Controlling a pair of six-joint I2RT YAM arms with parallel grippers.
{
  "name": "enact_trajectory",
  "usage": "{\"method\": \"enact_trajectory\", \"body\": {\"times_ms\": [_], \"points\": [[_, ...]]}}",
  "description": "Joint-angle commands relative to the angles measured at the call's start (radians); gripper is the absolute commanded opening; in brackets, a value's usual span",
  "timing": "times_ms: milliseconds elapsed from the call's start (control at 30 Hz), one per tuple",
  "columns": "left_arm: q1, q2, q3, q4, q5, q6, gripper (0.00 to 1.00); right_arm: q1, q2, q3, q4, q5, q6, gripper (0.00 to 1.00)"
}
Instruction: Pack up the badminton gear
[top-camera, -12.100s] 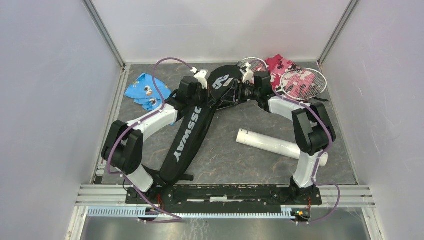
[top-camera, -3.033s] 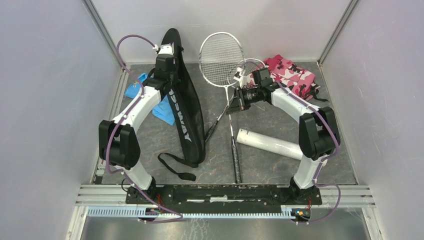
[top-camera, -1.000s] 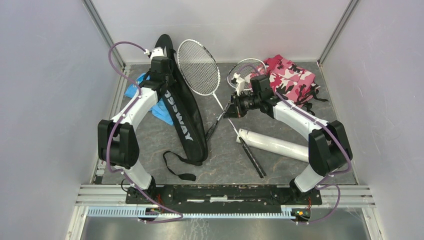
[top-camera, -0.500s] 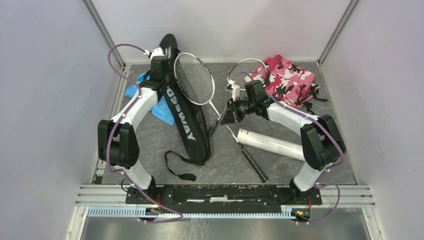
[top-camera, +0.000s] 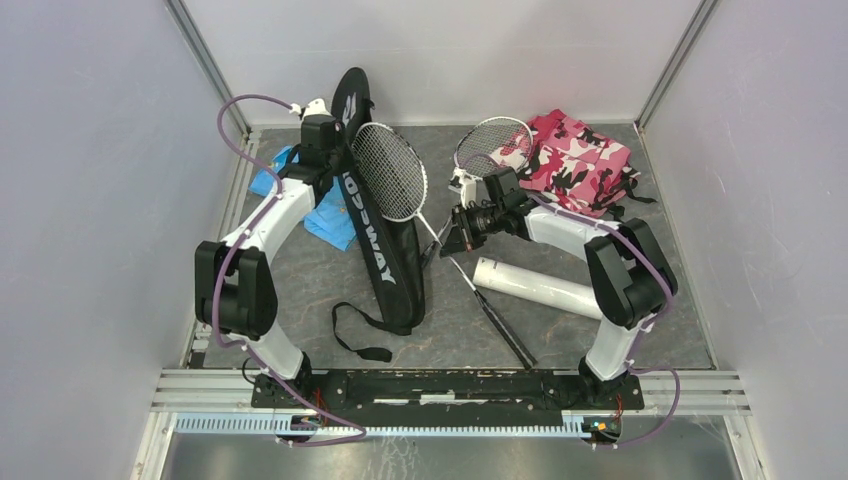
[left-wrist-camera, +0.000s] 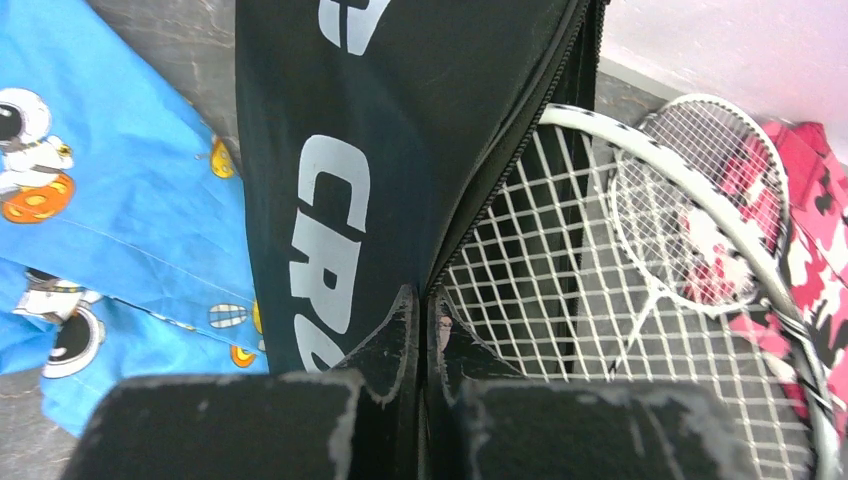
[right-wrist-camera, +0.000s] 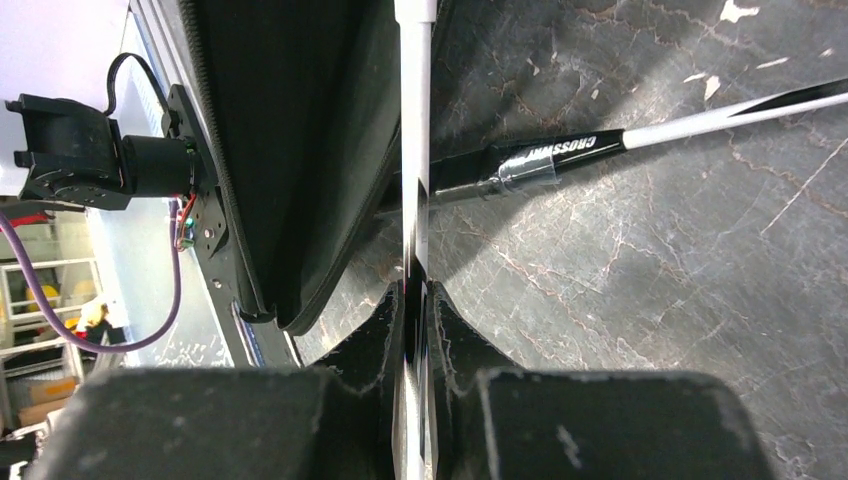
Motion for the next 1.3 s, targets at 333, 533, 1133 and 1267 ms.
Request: {"method": "enact_trajectory", "body": {"times_ms": [333, 533, 1133, 1267], "points": [[0.000, -0.089, -0.117, 0.159, 0.216, -0.120, 0.02, 0.044, 0.112, 0.167, 0.078, -0.040, 0.182, 0.00], [-0.002, -0.096, -0.141, 0.214, 0.284, -0.115, 0.02, 0.072, 0.155, 0.218, 0.092, -0.051, 0.224, 0.00], [-0.025, -0.107, -0.196, 0.279, 0.415, -0.147, 0.02, 0.104, 0.296, 0.427, 0.147, -0.078, 0.323, 0.00], [-0.028, -0.103, -0.207, 0.293, 0.441, -0.155, 0.02, 0.103, 0.335, 0.486, 0.153, -0.077, 0.343, 0.00]]}}
